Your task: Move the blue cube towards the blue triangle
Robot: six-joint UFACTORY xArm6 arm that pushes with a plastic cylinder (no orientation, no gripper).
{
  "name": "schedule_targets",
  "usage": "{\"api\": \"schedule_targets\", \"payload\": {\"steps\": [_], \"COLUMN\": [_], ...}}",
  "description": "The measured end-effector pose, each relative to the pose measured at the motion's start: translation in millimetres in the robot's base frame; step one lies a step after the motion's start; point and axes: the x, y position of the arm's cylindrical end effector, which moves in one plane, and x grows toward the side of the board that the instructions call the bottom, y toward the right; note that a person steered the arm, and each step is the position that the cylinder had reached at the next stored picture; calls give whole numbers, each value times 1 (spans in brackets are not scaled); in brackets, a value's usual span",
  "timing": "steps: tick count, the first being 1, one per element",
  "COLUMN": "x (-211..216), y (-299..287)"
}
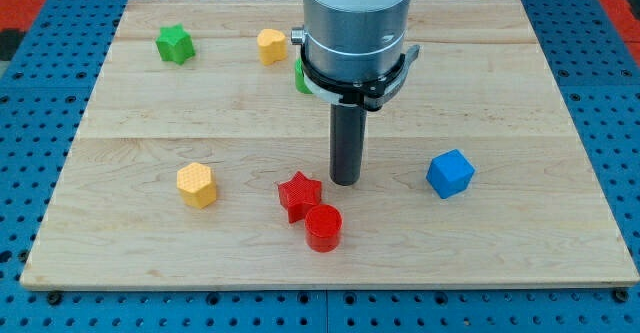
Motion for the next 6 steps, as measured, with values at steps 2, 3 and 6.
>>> {"api": "schedule_targets", "payload": {"steps": [2,3,6], "x": [0,8,40], "y": [31,78,154]}}
